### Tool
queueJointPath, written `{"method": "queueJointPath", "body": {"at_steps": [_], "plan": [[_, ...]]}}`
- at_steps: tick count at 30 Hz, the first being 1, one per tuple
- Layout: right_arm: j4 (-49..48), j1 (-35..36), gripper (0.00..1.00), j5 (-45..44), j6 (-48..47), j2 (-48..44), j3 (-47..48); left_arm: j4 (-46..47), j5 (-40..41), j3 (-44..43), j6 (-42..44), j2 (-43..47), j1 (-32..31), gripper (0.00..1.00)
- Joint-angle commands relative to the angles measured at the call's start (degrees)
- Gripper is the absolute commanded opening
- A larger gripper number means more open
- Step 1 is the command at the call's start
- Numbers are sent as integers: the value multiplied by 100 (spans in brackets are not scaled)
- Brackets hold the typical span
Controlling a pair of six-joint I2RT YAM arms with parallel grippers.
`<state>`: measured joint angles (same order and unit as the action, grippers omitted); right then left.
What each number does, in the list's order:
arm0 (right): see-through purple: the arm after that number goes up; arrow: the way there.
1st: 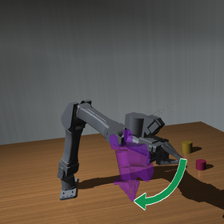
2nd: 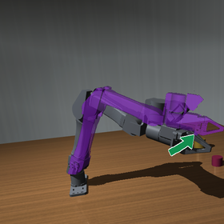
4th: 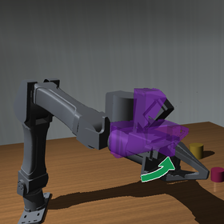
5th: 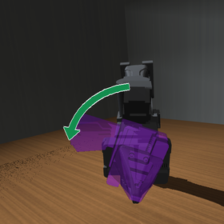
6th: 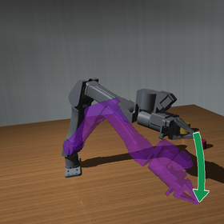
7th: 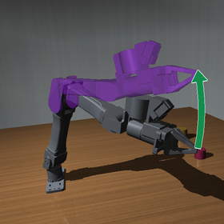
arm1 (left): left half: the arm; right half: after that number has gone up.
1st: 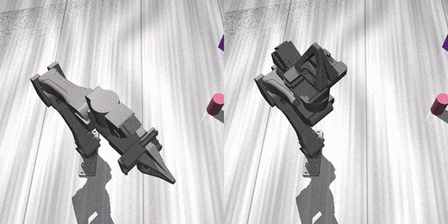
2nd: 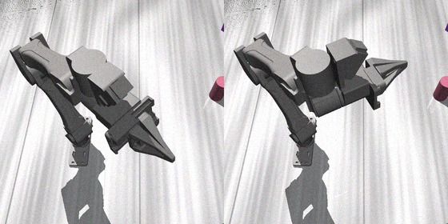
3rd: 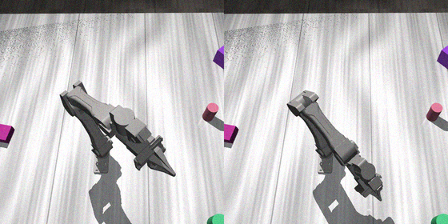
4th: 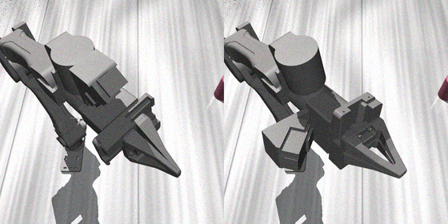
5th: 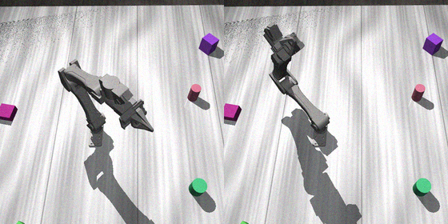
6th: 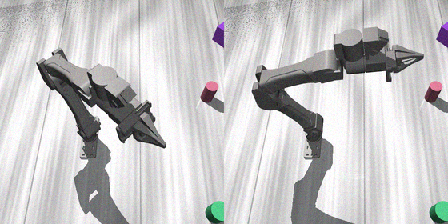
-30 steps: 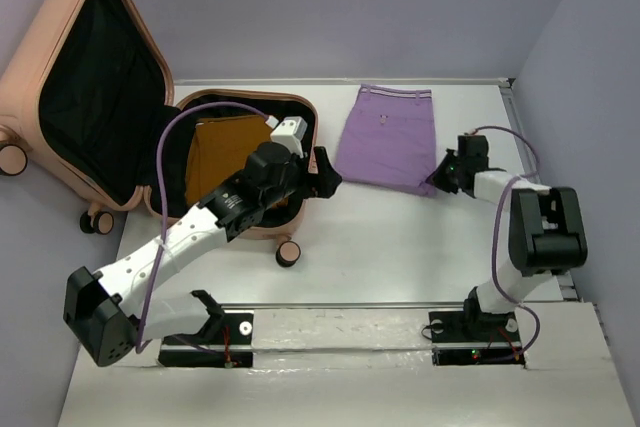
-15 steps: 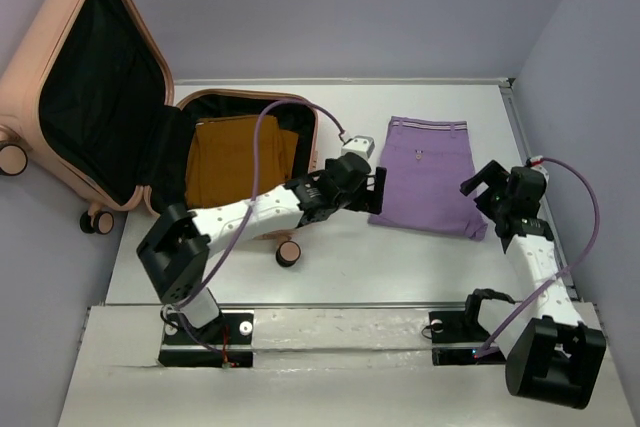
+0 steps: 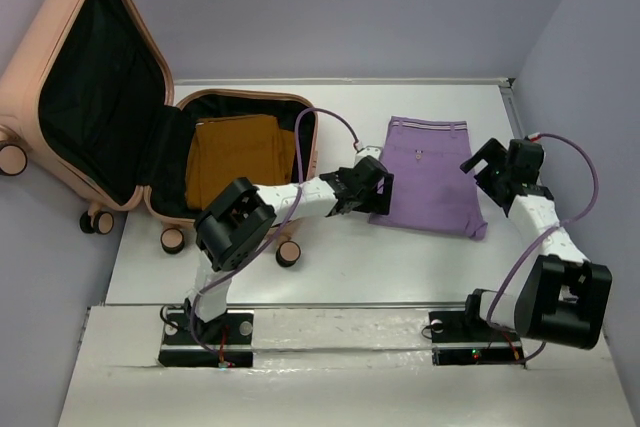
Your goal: Pack the luggage
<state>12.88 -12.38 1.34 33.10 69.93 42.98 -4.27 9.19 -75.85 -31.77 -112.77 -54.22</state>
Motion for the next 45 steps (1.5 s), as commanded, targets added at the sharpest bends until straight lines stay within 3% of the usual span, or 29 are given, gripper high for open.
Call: {"method": "queueJointPath", "body": {"at_steps": [1, 7, 16, 21, 31, 34, 39, 41, 45], "plan": [[-453, -36, 99, -282, 30, 415, 429, 392, -399, -359, -119, -279, 166, 96], [-655, -299, 99, 30, 3, 1839, 922, 708, -1252, -439, -286, -720, 306, 89], [-664, -555, 98, 673, -102, 3253, 1801, 1086, -1929, -106, -321, -694, 412, 64], [-699, -616, 96, 1927, -59, 3991, 2100, 1350, -2114, 176, -409, -676, 438, 53], [-1622, -616, 85, 3345, 434, 4362, 1617, 1368, -1807, 475, -251, -255, 631, 13], [-1894, -616, 84, 3741, 548, 4397, 1459, 1236, -1675, 440, -128, -228, 702, 6], [-2395, -616, 79, 4084, 759, 4415, 1143, 1052, -1544, 379, 56, -219, 965, 6], [-2449, -616, 67, 4076, 759, 4398, 1098, 981, -1517, 308, 153, -219, 1009, 6], [-2440, -616, 59, 4295, 873, 4607, 1335, 884, -1534, 238, 311, -219, 1053, 6]]}}
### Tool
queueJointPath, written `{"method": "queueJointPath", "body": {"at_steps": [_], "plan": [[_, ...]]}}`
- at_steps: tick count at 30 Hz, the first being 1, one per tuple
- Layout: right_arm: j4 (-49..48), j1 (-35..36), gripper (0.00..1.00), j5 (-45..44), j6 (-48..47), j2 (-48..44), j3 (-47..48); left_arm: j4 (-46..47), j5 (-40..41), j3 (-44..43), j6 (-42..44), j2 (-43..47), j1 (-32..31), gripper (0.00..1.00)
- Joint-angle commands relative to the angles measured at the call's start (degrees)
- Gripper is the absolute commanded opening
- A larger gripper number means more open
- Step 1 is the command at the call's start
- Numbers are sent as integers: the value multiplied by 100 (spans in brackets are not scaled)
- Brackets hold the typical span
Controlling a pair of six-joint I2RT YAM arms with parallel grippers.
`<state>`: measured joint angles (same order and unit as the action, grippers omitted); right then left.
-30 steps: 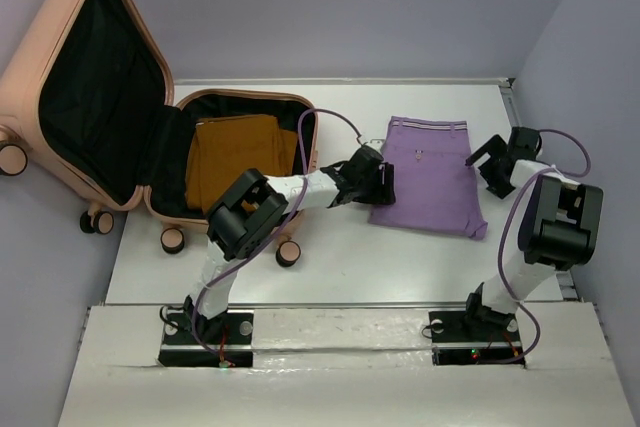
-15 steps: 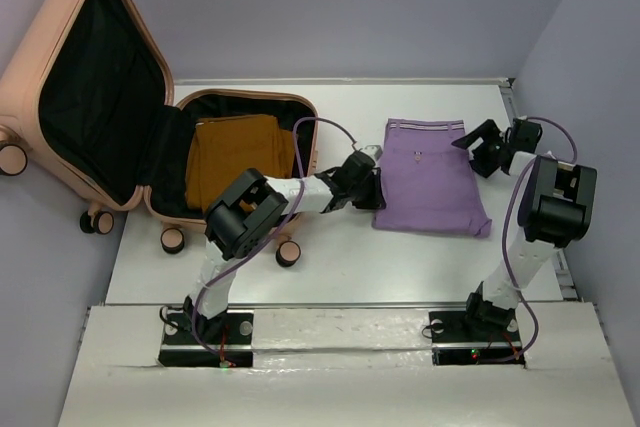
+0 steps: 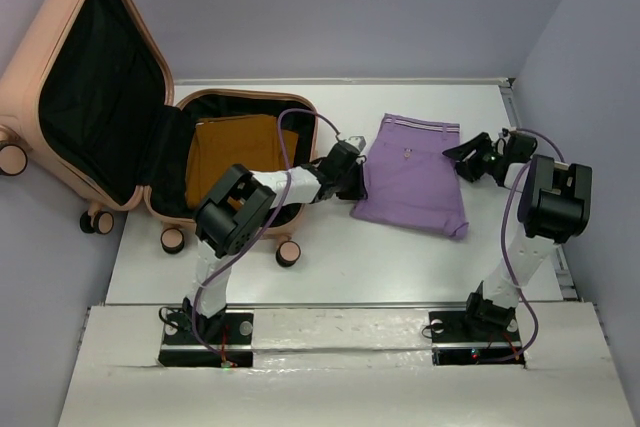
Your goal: Pack the luggage
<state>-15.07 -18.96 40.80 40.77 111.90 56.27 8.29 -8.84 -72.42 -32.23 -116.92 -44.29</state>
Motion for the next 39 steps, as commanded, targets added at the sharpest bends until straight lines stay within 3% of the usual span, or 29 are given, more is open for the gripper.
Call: {"method": "queueJointPath", "body": {"at_steps": [1, 3, 4, 9, 11, 13, 14, 18, 22, 31, 34, 39], "plan": [[347, 42, 58, 472, 132, 490, 85, -372, 251, -123, 349, 205, 52, 6], [260, 42, 53, 770, 255, 675, 279, -355, 164, -140, 349, 188, 61, 6], [189, 111, 46, 868, 325, 771, 288, -337, 155, -149, 375, 187, 61, 6], [-223, 279, 27, 1044, 579, 842, 209, -320, 85, -176, 393, 187, 61, 6], [-880, 340, 16, 1262, 878, 921, 51, -285, 41, -193, 384, 187, 61, 6], [-1487, 340, 11, 1474, 1212, 974, -107, -267, 23, -193, 384, 187, 52, 6], [-2247, 340, 7, 1579, 1605, 957, -221, -267, -12, -219, 367, 196, 61, 6], [-3581, 340, 7, 1616, 2338, 527, -748, -241, -39, -263, 331, 520, 44, 6], [-3372, 340, 7, 1467, 2304, -316, -784, -276, -117, -351, 366, 1048, 61, 6], [-1913, 410, 7, 1053, 1644, -2056, -503, -680, -512, -939, 341, 2059, 263, 6], [-1579, 665, 7, 913, 1600, -2312, -240, -750, -970, -1055, 243, 2375, 701, 6], [-1070, 1647, 7, 413, 1600, -2410, 567, -1478, -804, -1231, 418, 3313, 1510, 6]]}}
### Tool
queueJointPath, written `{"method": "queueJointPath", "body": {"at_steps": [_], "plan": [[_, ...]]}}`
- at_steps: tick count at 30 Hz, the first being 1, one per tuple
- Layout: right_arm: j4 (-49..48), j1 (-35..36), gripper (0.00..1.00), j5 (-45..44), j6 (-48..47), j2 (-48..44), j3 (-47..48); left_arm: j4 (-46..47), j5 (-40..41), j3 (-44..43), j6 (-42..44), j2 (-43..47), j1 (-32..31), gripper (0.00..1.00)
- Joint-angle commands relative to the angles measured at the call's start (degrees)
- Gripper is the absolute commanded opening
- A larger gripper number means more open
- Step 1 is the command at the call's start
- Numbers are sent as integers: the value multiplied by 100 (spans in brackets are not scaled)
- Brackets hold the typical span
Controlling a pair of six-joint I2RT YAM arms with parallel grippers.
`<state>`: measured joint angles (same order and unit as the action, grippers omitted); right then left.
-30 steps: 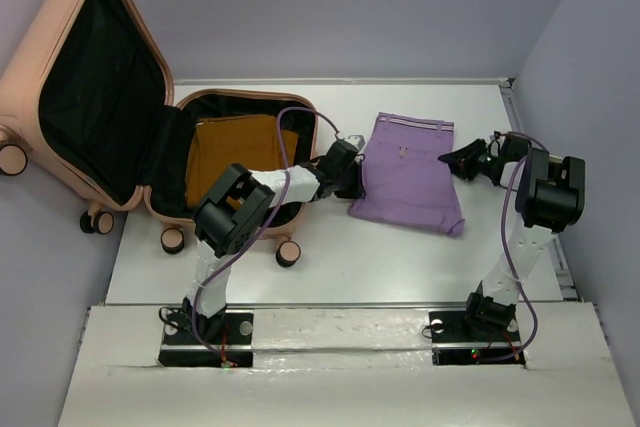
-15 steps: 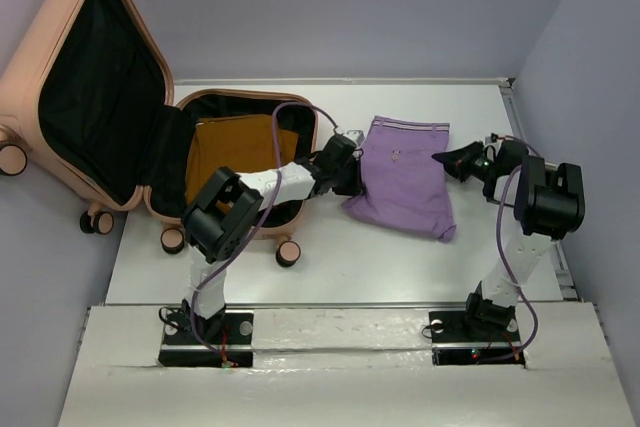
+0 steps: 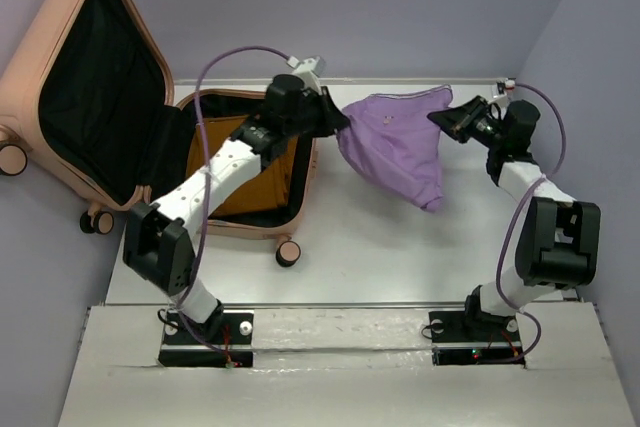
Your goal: Pack the luggage
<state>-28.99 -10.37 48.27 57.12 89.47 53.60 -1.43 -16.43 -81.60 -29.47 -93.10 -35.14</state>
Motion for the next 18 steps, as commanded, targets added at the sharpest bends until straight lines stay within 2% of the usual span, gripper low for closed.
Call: {"method": "queueJointPath", "body": {"at_steps": [1, 5, 8, 11, 12, 13, 14, 15, 16, 17, 18], "plan": [[359, 956, 7, -423, -35, -89, 1010, -594, -19, -286, 161, 1108, 961, 6], [298, 1782, 7, -670, 228, 526, 1845, -946, 86, 196, 223, 1917, 1920, 6], [183, 2450, 7, -837, 448, 1141, 2425, -1017, 193, 1002, 179, 2418, 3297, 6], [87, 3143, 7, -1038, 405, 1702, 2857, -1034, 411, 1627, 328, 2709, 4047, 6], [-9, 3329, 7, -1213, 387, 1862, 3023, -948, 569, 1821, 337, 2788, 4537, 6], [-45, 3505, 7, -1276, 387, 2046, 3129, -868, 622, 2023, 311, 2788, 4759, 6], [-97, 3864, 7, -1398, 344, 2448, 3243, -720, 597, 2400, 258, 2736, 5266, 14], [-98, 4032, 7, -1399, 317, 2678, 3383, -718, 527, 2577, 249, 2736, 5489, 24], [-2, 4173, 10, -1382, 291, 2924, 3550, -622, 344, 2701, 232, 2597, 5682, 42], [25, 4305, 20, -1338, 247, 3153, 3882, -595, 211, 2824, 232, 2526, 5841, 76], [121, 4420, 32, -1329, 160, 3356, 4060, -613, 123, 2834, 258, 2473, 5921, 86]]}}
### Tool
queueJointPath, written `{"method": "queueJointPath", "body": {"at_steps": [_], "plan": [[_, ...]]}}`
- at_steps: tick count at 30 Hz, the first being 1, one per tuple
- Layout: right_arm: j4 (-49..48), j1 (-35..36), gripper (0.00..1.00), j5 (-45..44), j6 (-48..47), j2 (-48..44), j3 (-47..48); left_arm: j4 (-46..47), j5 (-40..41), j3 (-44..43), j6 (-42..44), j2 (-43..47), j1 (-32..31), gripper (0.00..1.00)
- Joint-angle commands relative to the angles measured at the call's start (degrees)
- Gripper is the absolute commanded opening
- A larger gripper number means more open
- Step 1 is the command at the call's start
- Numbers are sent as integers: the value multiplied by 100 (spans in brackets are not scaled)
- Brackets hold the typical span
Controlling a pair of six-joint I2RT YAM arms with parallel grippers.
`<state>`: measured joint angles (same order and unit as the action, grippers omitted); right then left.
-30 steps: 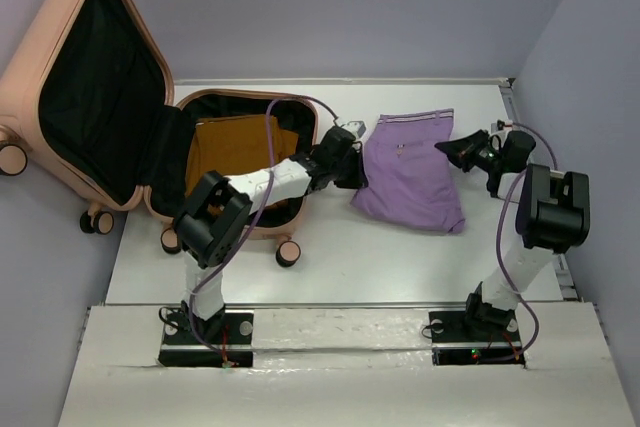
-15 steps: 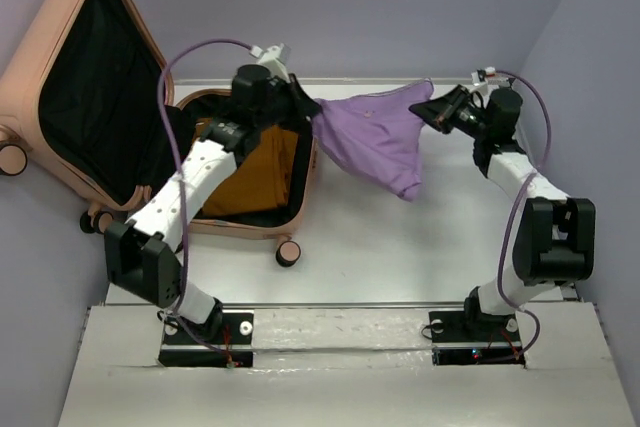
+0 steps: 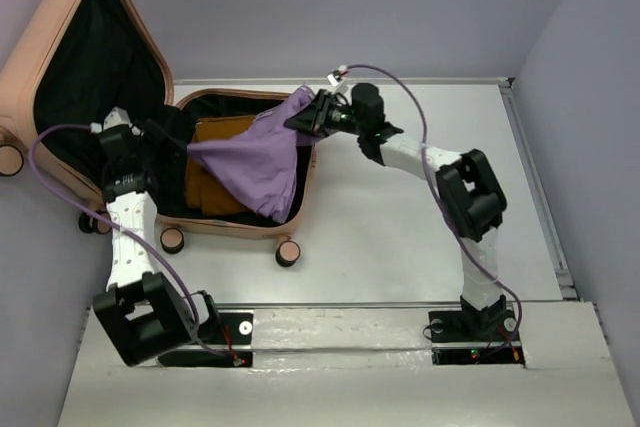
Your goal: Pack the luggage
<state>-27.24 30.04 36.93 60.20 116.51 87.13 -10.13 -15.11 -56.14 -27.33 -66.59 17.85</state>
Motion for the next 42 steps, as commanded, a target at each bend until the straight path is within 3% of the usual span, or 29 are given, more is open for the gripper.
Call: {"method": "queueJointPath", "body": {"at_steps": [1, 2, 3, 4, 6, 11, 15, 18, 21, 23, 25, 32, 37, 41, 42], "plan": [[400, 527, 46, -186, -350, 993, 874, 179, -44, 262, 122, -127, 641, 92], [569, 529, 65, -134, -473, 1092, 1015, 169, -88, 244, 158, -31, 650, 94], [789, 616, 70, -98, -640, 1189, 1321, 161, -79, 157, 184, 127, 650, 95], [1443, 617, 71, -107, -964, 1355, 1515, 117, -27, 95, 219, 450, 650, 95], [1844, 617, 72, -133, -1168, 1383, 1780, -49, -9, -291, 237, 681, 650, 94], [3487, 617, 90, -1054, -2248, 797, 2053, -235, -27, -495, 228, 929, 143, 96], [3981, 617, 94, -1862, -2916, 216, 1817, -480, 439, -546, 535, -17, -560, 99], [4182, 617, 92, -2311, -3163, -119, 1456, -560, 965, -819, 825, -538, -1298, 99], [4227, 565, 88, -2848, -3260, -374, 1044, -753, 1222, -1118, 940, -1118, -1591, 99], [4254, 503, 92, -3059, -3331, -559, 833, -771, 1203, -1005, 1001, -1251, -1653, 99], [4341, 450, 100, -3113, -3357, -594, 814, -710, 1737, -638, 1046, -1077, -1662, 99], [4851, 388, 100, -2928, -3489, 221, 1911, -613, 2240, 41, 922, -671, -1539, 99], [4860, 388, 98, -2552, -3612, 618, 2448, -666, 1986, 217, 1019, -768, -1248, 99], [4860, 503, 69, -2506, -3674, 855, 2923, -596, 1838, 375, 1046, -864, -1213, 99], [4860, 555, 62, -2454, -3683, 978, 3010, -508, 1628, 402, 1028, -952, -1161, 94]]}}
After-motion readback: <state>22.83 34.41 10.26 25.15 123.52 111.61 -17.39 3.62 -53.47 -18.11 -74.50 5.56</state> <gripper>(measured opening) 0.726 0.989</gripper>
